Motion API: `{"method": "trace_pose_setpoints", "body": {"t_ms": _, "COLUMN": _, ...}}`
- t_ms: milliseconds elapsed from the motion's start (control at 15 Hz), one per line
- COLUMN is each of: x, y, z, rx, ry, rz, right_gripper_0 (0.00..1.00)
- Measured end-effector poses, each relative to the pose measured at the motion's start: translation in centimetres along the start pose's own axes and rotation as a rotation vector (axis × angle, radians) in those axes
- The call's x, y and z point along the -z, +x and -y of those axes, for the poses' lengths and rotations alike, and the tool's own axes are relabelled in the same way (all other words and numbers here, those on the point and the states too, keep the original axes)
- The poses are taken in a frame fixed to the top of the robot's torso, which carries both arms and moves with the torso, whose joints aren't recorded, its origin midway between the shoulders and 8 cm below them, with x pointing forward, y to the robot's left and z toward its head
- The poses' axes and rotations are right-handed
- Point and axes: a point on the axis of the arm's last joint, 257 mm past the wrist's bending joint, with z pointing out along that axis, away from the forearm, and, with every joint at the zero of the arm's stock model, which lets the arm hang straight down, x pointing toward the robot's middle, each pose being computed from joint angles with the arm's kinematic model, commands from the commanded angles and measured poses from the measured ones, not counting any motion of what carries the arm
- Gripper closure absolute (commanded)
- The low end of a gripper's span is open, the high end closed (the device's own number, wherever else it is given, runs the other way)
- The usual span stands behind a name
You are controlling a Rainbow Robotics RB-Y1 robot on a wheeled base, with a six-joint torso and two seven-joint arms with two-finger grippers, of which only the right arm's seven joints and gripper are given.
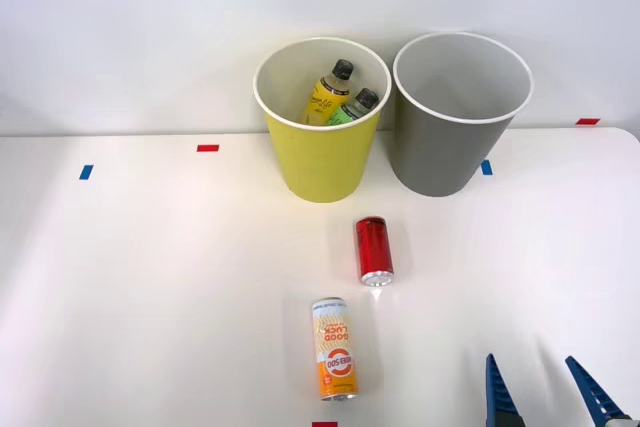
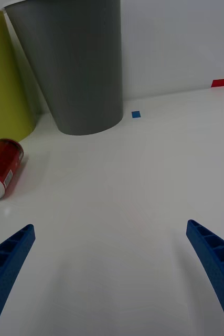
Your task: Put cans in the gray bin, plastic bottles in the light green bin
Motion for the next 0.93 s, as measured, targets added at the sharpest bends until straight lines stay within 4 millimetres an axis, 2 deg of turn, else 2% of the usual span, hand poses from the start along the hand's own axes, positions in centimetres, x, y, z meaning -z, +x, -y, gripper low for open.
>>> {"method": "trace_pose_setpoints", "body": {"t_ms": 933, "x": 0.00, "y": 0.00, "z": 0.00, "rx": 0.000, "ry": 0.000, "rz": 0.000, "right_gripper_0": 0.00}}
